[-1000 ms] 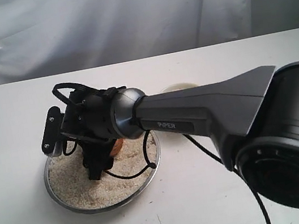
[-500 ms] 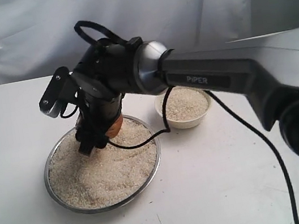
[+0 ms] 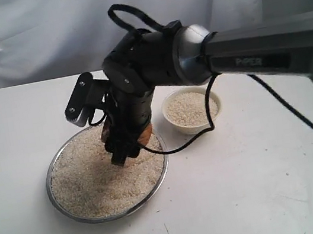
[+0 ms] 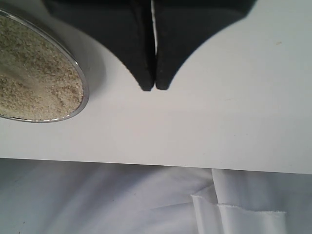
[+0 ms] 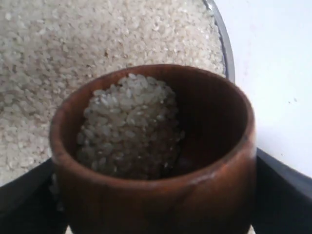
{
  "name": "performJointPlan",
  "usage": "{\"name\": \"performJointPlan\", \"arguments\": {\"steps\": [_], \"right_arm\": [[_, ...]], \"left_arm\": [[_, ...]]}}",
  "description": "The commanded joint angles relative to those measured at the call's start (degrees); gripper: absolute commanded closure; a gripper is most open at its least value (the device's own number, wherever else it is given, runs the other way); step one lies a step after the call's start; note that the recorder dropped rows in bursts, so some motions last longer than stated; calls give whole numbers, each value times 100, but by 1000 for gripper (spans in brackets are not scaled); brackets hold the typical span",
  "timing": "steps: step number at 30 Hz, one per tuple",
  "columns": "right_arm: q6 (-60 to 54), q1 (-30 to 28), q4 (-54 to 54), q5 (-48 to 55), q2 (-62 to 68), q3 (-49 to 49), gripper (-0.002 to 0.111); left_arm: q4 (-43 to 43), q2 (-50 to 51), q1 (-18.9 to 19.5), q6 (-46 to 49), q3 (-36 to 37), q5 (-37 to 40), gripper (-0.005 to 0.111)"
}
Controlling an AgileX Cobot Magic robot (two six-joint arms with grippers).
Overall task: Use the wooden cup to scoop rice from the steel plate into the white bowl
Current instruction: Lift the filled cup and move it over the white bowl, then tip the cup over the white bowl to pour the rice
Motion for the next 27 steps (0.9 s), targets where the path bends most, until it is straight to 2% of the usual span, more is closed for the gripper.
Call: {"name": "performJointPlan", "arguments": {"steps": [1,10,24,27], "right_arm": [[-532,-267,502,-103,-420,320,108],[-767,-794,621,-144,-965,654,108],[-1053,-2104,621,-96,-1111,654,108],[-1081,-2231,479,-96,-1111,654,108]], "left_arm": [[3,-24,-16,-1,28,-37,107],[3,-24,-16,-1,28,-37,107],[3,-24,-16,-1,28,-37,107],[3,-24,-16,-1,28,-37,107]]}}
